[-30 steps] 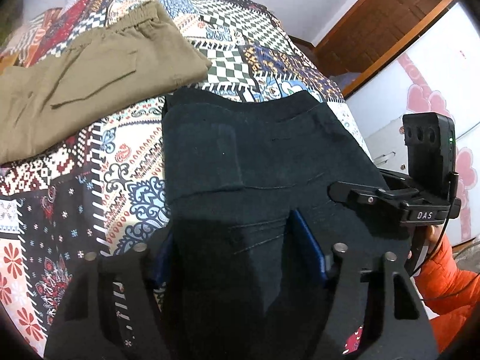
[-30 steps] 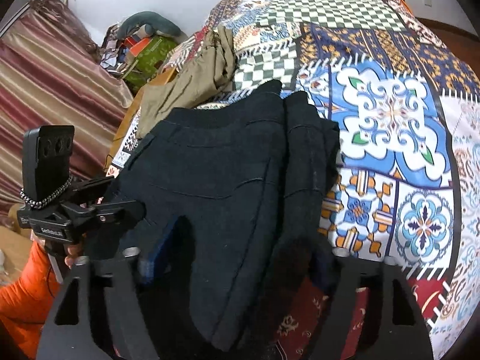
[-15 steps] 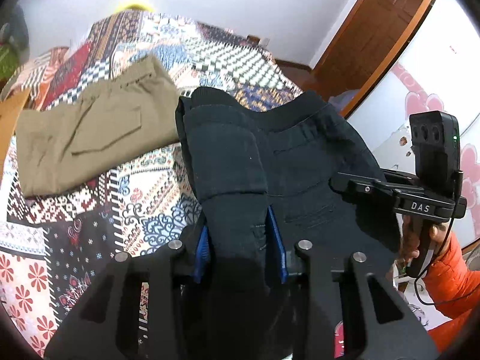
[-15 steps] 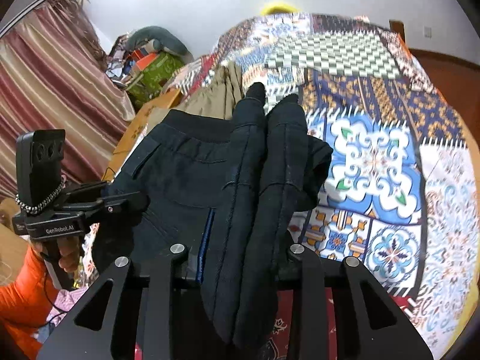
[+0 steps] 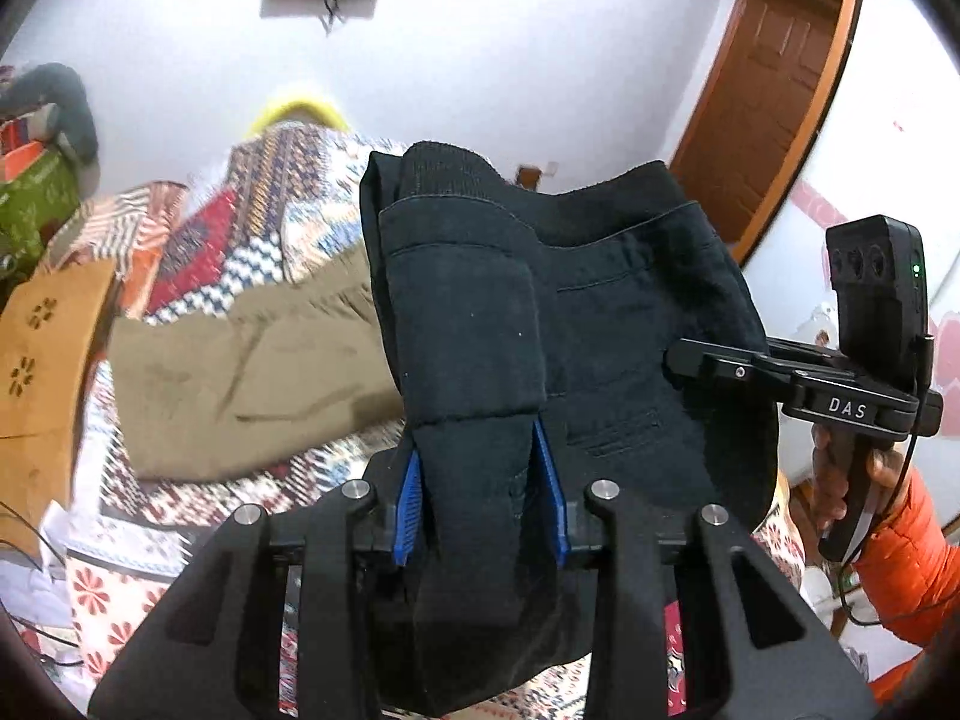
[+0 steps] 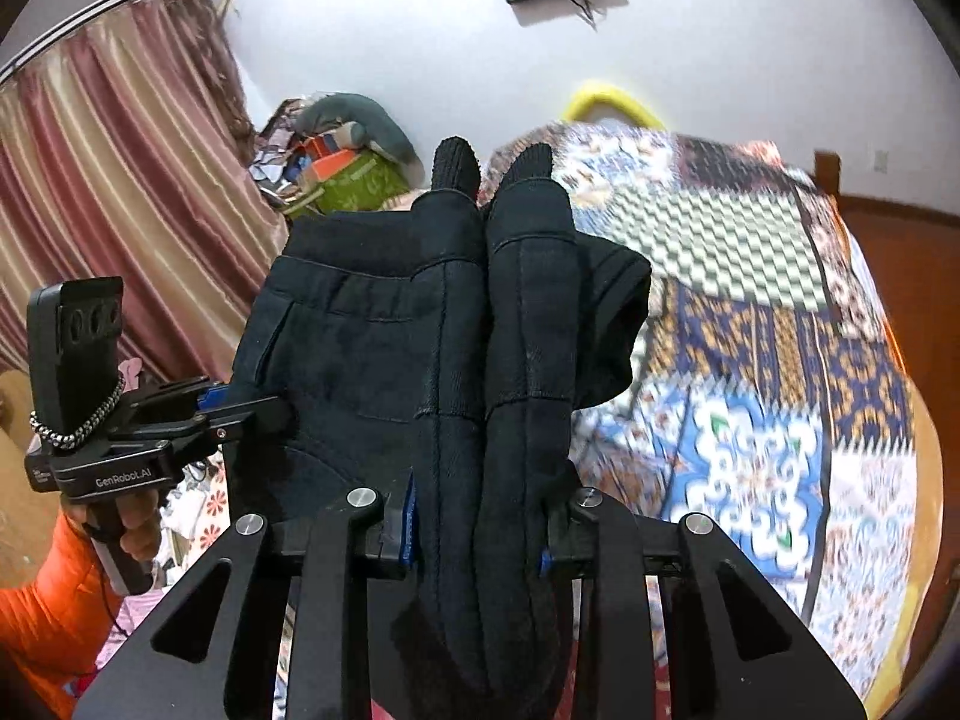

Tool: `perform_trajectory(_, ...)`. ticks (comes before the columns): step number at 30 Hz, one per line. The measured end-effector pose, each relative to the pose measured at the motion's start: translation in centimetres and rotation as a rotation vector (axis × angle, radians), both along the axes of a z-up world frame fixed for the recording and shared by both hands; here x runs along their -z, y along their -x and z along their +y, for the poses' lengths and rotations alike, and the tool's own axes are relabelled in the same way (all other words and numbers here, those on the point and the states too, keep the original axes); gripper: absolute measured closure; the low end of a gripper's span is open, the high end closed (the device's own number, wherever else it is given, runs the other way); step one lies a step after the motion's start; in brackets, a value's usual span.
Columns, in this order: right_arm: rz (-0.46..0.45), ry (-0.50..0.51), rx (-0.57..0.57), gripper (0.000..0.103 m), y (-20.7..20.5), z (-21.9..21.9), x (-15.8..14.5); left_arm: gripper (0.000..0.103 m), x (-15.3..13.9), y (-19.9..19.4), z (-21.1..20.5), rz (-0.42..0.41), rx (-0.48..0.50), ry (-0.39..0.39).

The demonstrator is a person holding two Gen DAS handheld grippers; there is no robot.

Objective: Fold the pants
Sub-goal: 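Lift the folded black trousers with both grippers and carry them onto the khaki trousers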

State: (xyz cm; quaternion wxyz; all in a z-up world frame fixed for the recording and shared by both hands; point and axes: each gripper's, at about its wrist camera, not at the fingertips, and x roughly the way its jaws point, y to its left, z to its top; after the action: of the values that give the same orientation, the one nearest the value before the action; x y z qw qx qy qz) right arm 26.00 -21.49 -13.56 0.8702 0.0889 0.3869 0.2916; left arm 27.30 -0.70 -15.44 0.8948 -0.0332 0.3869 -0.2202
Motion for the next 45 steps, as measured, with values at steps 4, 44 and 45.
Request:
perform_trajectory(4,-0.04,-0.004,-0.025,0.078,-1.7,1.7,-1.1,0.07,-1.1,-0.8,2.0,-0.034,-0.04,0.007)
perform_trajectory(44,0.15,0.109,-0.136,0.073,-20.3,16.8,10.5,0.067,13.5,-20.2,17.5,0.216,-0.277,0.101)
perform_trajectory(45,0.146,0.121,-0.145,0.071,-20.0,16.7,10.2,0.067,13.2,-19.9,17.7,0.217,-0.28,0.103)
